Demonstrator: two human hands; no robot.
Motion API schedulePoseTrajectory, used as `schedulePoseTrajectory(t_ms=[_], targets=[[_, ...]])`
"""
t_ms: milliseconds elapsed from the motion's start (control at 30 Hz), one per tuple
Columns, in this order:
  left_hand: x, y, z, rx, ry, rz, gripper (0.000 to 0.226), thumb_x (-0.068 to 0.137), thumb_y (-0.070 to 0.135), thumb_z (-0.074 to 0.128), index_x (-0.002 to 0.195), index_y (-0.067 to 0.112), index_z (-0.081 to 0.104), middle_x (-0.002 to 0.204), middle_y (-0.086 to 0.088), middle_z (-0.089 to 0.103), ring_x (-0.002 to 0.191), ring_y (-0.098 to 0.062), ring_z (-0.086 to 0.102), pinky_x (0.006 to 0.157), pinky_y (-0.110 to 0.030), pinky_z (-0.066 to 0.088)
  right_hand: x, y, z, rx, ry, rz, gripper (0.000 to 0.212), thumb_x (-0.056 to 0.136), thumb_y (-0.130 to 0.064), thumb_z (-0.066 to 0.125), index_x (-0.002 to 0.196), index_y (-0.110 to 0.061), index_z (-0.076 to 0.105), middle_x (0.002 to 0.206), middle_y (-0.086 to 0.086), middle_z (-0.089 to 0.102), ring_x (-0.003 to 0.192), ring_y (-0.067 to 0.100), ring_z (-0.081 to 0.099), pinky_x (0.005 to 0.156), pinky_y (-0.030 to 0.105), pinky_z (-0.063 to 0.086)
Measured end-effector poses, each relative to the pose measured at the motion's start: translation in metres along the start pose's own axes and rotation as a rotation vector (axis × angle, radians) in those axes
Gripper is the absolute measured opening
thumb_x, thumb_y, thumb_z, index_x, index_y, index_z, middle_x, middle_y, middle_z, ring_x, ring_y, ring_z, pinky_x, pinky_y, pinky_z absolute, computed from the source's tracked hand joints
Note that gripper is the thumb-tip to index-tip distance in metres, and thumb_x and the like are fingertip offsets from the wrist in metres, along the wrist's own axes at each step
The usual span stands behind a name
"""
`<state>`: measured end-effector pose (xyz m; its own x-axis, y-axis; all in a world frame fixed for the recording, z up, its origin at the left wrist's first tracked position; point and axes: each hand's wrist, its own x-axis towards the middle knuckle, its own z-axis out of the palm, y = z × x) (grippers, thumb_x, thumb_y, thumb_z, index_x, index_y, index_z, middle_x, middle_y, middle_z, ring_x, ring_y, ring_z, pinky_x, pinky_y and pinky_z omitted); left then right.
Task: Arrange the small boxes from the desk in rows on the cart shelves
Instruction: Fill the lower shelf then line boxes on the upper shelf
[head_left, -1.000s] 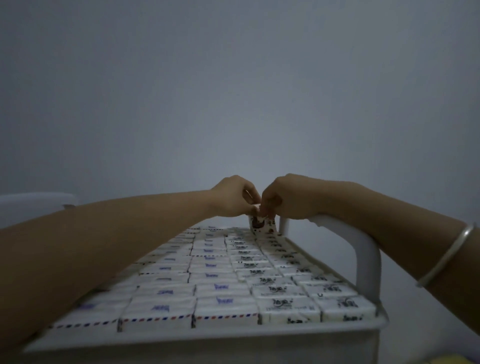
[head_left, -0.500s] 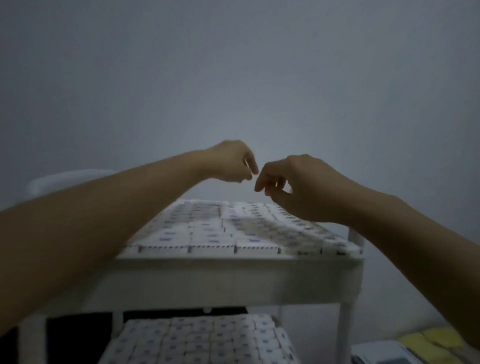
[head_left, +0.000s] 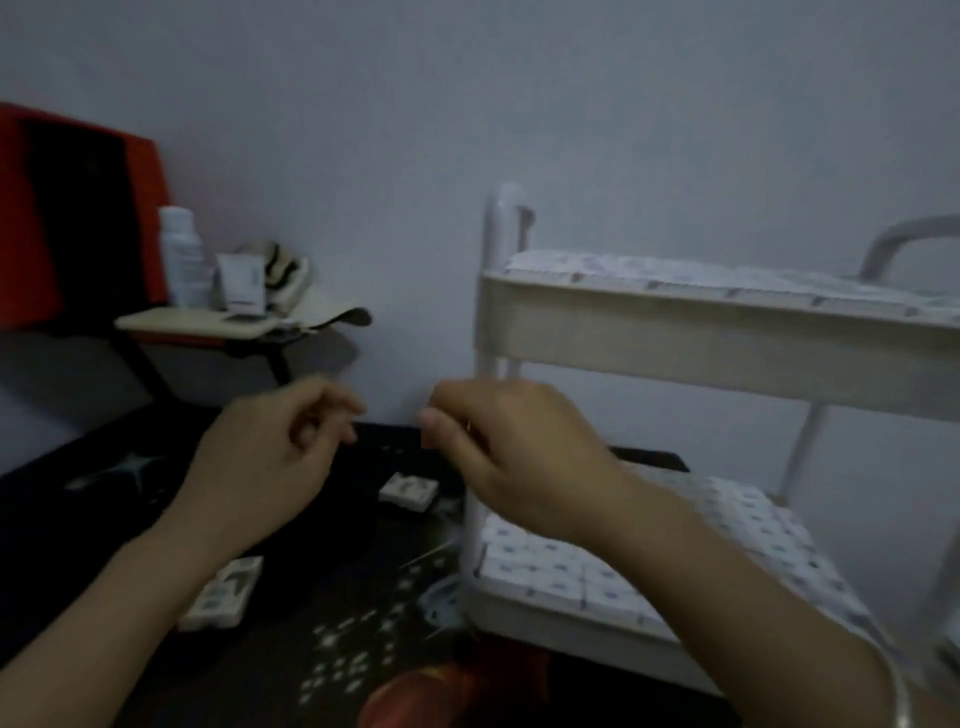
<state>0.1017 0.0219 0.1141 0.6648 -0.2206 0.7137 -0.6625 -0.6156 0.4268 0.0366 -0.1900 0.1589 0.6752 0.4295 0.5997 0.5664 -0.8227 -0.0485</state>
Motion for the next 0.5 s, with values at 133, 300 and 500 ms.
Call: schedulePoseTrajectory(t_ms=[133, 300, 500], targets=[[-0.063, -0.096, 0.004, -0.046, -0.175, -0.23, 0.048, 0.084, -0.005, 0.056, 0.094, 0.04, 0.067, 0.102, 0.023, 0.067, 0.1, 0.003, 0.06, 0.087, -0.028, 0.051, 0.0, -0.004, 0.096, 0.251, -0.157, 0.106, 0.016, 0.1, -0.024, 0.045, 0.105, -0.021, 0.06, 0.095, -0.007, 0.062, 0.084, 0.011, 0.057, 0.073, 0.031, 0.045], [-0.108, -0.152, 0.016, -0.029, -0.127, -0.393, 0.043, 0.087, 0.0, 0.06, 0.11, 0.037, 0.061, 0.119, 0.022, 0.054, 0.12, -0.008, 0.046, 0.097, -0.025, 0.034, -0.002, 0.004, 0.205, 0.226, -0.359, 0.29, 0.041, 0.1, -0.034, 0.044, 0.137, -0.017, 0.044, 0.138, 0.006, 0.044, 0.129, 0.022, 0.039, 0.105, 0.035, 0.038], [-0.12, -0.175, 0.028, 0.073, -0.186, -0.554, 0.047, 0.093, 0.042, 0.053, 0.138, 0.028, 0.049, 0.138, 0.006, 0.049, 0.133, -0.015, 0.038, 0.112, -0.041, 0.029, 0.019, 0.038, 0.257, 0.042, -0.474, 0.647, 0.073, 0.1, -0.048, 0.034, 0.155, -0.011, 0.002, 0.161, 0.013, -0.008, 0.149, 0.029, -0.009, 0.121, 0.042, 0.004]])
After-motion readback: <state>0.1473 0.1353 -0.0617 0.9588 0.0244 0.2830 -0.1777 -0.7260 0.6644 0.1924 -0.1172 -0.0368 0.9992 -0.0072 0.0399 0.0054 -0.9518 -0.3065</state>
